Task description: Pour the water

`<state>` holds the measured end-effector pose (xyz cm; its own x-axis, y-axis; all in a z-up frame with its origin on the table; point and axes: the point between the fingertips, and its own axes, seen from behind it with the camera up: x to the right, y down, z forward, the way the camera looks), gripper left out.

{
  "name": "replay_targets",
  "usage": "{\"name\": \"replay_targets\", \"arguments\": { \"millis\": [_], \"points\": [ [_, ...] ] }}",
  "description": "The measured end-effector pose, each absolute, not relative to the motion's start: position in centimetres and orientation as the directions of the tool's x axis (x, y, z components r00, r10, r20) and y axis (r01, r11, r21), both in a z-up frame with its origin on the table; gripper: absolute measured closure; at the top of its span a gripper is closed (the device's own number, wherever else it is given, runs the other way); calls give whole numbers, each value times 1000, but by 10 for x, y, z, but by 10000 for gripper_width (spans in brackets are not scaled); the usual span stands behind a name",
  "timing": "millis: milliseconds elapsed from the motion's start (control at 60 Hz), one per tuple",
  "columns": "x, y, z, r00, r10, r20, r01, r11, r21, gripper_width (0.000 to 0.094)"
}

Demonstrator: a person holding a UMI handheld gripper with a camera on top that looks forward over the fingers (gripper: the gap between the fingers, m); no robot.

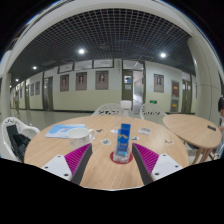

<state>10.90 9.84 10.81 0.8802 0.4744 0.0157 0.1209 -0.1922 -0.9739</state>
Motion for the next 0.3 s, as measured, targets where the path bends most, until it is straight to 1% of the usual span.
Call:
{"name": "replay_targets", "arguments": {
  "millis": [67, 83, 183, 300],
  "points": [
    [108, 63, 105, 867, 498, -28, 91, -214, -973, 92],
    [100, 56, 110, 863, 504, -39, 85, -221, -972, 92],
    [95, 12, 113, 829, 552, -93, 51, -240, -970, 92],
    [77, -21, 115, 778, 612, -144, 26, -260, -965, 92]
  ]
}}
